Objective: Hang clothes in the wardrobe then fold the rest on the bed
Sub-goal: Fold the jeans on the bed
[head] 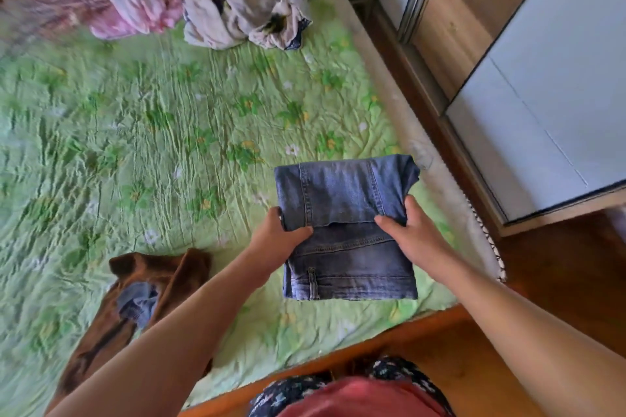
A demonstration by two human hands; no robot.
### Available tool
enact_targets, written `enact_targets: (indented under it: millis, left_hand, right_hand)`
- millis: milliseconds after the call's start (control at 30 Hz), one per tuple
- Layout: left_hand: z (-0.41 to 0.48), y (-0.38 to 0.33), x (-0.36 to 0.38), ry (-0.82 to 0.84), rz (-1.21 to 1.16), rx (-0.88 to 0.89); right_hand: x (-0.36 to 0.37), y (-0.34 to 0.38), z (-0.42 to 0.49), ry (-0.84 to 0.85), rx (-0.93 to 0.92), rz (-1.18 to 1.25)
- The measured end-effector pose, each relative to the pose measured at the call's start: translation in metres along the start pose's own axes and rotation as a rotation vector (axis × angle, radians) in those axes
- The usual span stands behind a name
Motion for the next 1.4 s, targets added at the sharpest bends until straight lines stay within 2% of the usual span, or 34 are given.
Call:
enact_targets:
  millis: [233,400,600,700,933,1067,1233,1400]
  left_hand:
    - [-0.048,-0.095,0.051,0.059,0.043,0.219]
    - [-0.077,-0.154,0.128,0.154,-0.013,0.390]
    - [-0.126,-0.208,0.256,0.290,0.074,0.582]
    - [-0.141,-0.225,0.315,0.297,0.154,0.657]
    - [-0.147,-0.253,0.398,0.385,0.141,0.632]
    - [-0.127,-0.268,0.415,0.392,0.125,0.587]
    - [-0.091,-0.294,0.431,0.374,0.187,0.613]
    - [-0.063,-0.323,0.451,0.383,0.133,0.609]
  right_hand:
    - [-0.095,-0.017,-0.073,-0.175,-0.073,0.077]
    - [-0.173,-0.046,-0.115,-0.256,-0.213,0.102]
    - [-0.281,-0.128,-0.142,-0.228,-0.209,-0.006]
    - [-0.334,-0.165,-0.155,-0.189,-0.195,0.003]
    - [-0.416,-0.199,-0.149,-0.135,-0.172,-0.032]
    - [-0.442,-0.187,-0.120,-0.130,-0.193,-0.095]
    - [-0.466,-0.176,-0.081,-0.148,-0.183,-0.103]
    - [-0.502,-0.156,-0.050,-0.172,-0.207,-0.174]
Point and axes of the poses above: each hand's wrist, its own z-axis towards the middle knuckle, its own x-axis out of the palm, y = z × x, the point moved 7 cm from there along z, towards the middle knuckle, and after that the axes turned 15 degrees about x, right-handed, at the moved point
